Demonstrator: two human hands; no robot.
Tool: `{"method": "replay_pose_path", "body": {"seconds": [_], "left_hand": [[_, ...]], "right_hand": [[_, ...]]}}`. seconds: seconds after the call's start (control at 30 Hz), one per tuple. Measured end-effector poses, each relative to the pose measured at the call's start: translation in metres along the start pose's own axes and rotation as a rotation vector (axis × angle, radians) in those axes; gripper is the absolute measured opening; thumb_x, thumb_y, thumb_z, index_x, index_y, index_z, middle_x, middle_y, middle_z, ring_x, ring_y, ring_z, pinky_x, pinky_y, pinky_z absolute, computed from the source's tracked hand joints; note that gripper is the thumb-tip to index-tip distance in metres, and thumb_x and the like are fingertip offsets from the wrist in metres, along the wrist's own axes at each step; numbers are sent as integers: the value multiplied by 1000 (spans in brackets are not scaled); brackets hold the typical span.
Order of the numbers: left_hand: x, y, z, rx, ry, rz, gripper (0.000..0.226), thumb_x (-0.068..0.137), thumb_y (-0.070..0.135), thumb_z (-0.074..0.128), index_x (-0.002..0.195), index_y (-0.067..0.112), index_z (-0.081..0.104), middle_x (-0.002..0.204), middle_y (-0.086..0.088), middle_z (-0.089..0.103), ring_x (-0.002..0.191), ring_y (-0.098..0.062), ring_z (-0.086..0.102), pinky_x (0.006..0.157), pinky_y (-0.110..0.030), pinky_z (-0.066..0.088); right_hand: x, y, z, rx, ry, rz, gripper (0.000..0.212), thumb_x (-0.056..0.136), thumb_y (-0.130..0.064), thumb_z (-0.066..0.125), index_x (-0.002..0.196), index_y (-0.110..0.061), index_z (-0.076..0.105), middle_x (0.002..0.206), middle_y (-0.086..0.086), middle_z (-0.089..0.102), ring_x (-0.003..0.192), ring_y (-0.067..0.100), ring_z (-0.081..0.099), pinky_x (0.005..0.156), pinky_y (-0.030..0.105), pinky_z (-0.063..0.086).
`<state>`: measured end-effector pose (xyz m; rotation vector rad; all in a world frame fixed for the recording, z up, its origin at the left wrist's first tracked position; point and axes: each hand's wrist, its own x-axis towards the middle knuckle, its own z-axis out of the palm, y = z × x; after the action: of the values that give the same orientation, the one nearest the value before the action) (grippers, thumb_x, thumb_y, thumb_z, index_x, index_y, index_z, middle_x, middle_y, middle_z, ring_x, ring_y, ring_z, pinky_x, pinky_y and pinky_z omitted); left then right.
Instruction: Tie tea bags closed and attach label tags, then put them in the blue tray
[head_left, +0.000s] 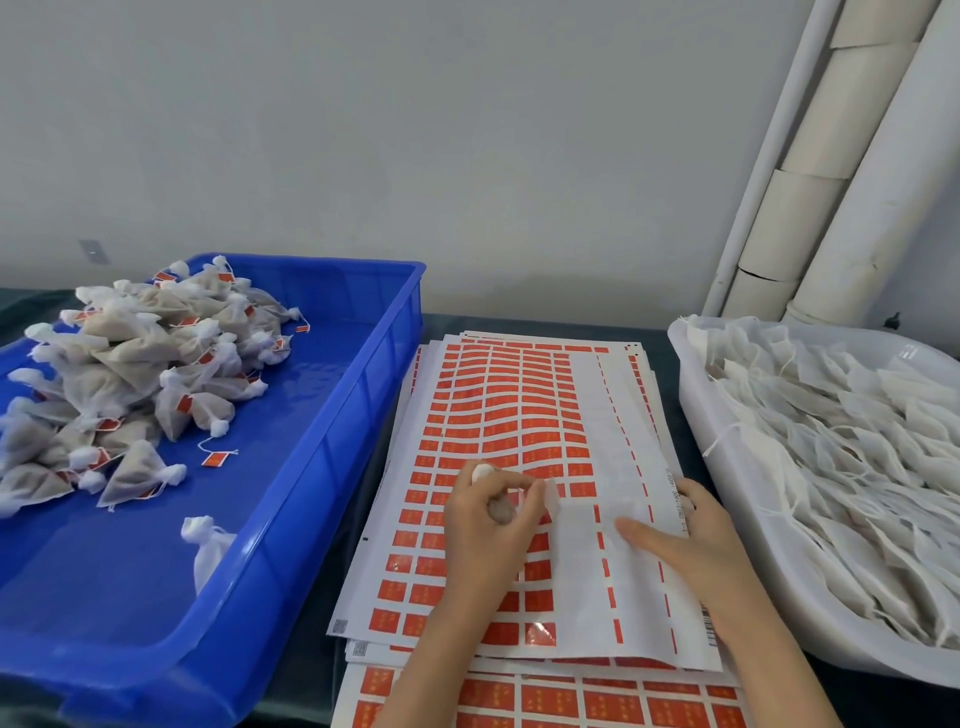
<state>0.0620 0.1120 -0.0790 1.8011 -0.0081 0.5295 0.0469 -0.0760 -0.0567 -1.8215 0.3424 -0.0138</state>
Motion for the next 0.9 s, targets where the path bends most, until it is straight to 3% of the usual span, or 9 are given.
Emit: {"method": "replay_pose_path", "body": {"seconds": [0.13, 0.2, 0.3, 0.37, 0.47, 0.57, 0.63, 0.77, 0.9], "left_hand": [[2, 0, -2, -34, 162, -31, 9, 81, 37, 72, 77, 40, 65, 82, 17, 62, 92, 1, 55, 72, -2, 43], [2, 1, -2, -46, 163, -47, 7, 81, 37, 73, 78, 37, 66, 82, 16, 62, 92, 1, 55, 73, -1, 42], [0, 3, -1, -43, 56, -37, 7, 81, 36, 73, 81, 30, 70, 87, 10, 64, 94, -1, 55, 73, -4, 44], [-1, 6, -2, -52, 8, -20, 8, 80, 37, 74, 81, 29, 71, 87, 8, 63, 92, -3, 55, 73, -7, 46], [0, 9, -3, -70, -13, -2, 10, 79, 36, 75, 80, 27, 72, 86, 6, 62, 90, -6, 55, 71, -8, 47], [0, 9, -2, -70, -37, 6, 12, 79, 35, 75, 82, 23, 74, 85, 4, 62, 88, -7, 55, 69, -9, 48], [-1, 7, -2, -73, -57, 10, 11, 79, 33, 76, 82, 22, 75, 84, 3, 61, 86, -7, 55, 67, -10, 48], [0, 8, -3, -102, -126, 31, 9, 83, 30, 73, 87, 22, 75, 85, 4, 62, 86, -11, 56, 69, -14, 49], [0, 12, -8, -225, -183, -12, 28, 91, 43, 48, 108, 36, 69, 100, 17, 67, 101, -4, 60, 83, -12, 48]], "right_hand": [[5, 5, 1, -154, 48, -76, 77, 68, -36, 85, 125, -42, 33, 119, -17, 45, 103, 9, 51, 92, 40, 47], [5, 8, 1, -188, 67, -139, 79, 69, -36, 83, 130, -41, 33, 124, -16, 45, 108, 9, 47, 96, 39, 44], [2, 11, 6, -329, 197, -378, 66, 76, -35, 77, 130, -39, 40, 137, -13, 43, 120, 8, 42, 103, 35, 34], [-1, 5, 12, -383, 218, -495, 48, 78, -42, 70, 121, -43, 49, 132, -22, 45, 118, 2, 41, 101, 27, 29], [-6, -9, 26, -332, 39, -484, 33, 71, -53, 59, 103, -51, 54, 111, -43, 45, 102, -8, 50, 89, 10, 30], [-4, -15, 40, -318, -77, -537, 34, 70, -52, 62, 103, -50, 56, 99, -48, 52, 100, -20, 52, 84, 4, 32], [-2, -14, 46, -274, -85, -548, 32, 70, -49, 64, 102, -47, 59, 94, -47, 56, 101, -21, 51, 84, 5, 37], [-1, -12, 48, -168, -61, -543, 26, 71, -47, 66, 97, -42, 64, 96, -38, 64, 96, -10, 61, 79, 12, 50], [-1, -10, 39, -28, -2, -479, 33, 71, -47, 69, 102, -36, 64, 91, -25, 70, 88, 1, 67, 78, 16, 52]]}}
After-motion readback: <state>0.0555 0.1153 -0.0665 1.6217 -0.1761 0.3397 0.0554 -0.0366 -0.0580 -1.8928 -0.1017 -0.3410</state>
